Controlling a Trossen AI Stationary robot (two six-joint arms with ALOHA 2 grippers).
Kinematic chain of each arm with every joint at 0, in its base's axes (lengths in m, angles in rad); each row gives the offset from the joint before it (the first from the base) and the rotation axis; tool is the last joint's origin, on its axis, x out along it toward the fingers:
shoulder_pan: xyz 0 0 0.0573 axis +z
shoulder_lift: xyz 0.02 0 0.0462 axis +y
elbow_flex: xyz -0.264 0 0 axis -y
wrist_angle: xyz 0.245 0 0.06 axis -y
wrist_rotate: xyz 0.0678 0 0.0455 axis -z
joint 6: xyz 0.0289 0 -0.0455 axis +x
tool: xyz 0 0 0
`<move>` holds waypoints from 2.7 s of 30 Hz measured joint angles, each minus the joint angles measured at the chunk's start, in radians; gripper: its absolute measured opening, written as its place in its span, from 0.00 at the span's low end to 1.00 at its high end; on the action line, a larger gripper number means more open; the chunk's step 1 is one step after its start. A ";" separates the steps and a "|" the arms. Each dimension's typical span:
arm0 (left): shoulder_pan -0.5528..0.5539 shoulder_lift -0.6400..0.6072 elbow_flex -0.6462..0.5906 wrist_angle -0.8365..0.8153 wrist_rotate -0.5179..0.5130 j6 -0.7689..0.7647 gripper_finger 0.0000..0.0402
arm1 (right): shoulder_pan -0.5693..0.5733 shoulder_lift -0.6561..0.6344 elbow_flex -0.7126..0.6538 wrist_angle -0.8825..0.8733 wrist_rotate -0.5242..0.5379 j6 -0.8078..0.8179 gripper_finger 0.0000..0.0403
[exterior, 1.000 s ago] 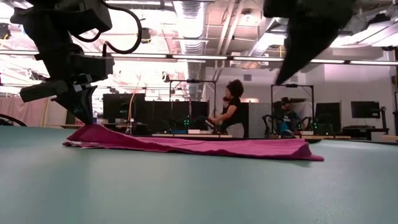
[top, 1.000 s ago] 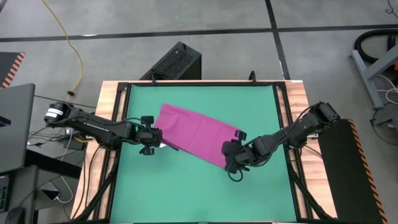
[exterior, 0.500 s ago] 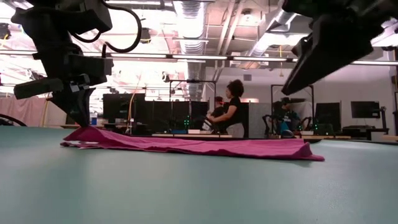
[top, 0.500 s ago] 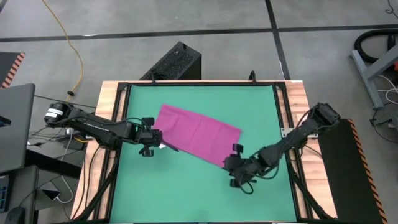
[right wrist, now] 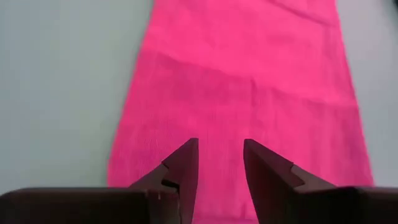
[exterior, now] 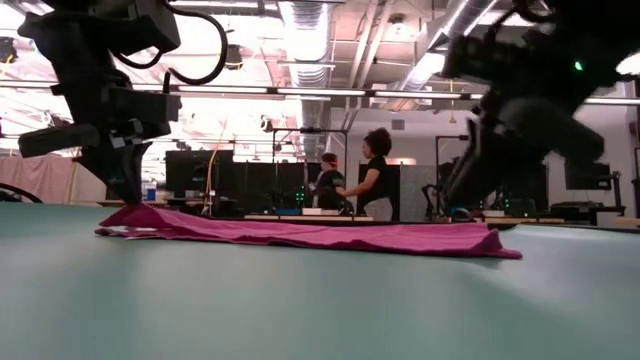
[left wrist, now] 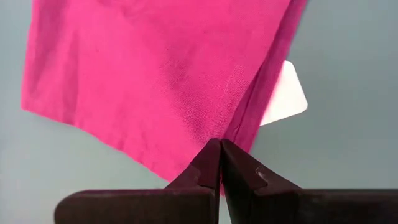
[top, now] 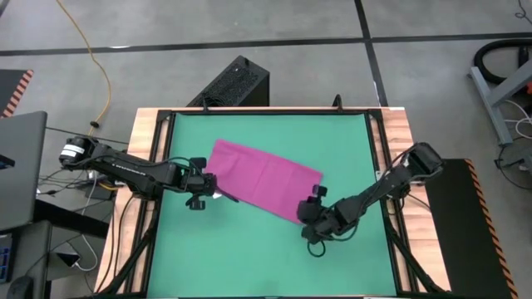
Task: Roll towel into tight, uniform cylinder
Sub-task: Fold the pink towel
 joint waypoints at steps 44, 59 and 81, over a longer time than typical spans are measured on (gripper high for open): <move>0.000 0.000 0.000 0.001 0.006 -0.004 0.00 | 0.051 0.084 0.002 0.009 -0.139 -0.074 0.20; 0.000 0.000 0.000 0.000 0.005 0.000 0.00 | 0.052 0.085 0.205 -0.475 0.077 0.128 0.01; 0.000 0.000 0.000 0.000 0.015 -0.002 0.00 | 0.090 0.224 0.249 -0.606 -0.026 0.191 0.00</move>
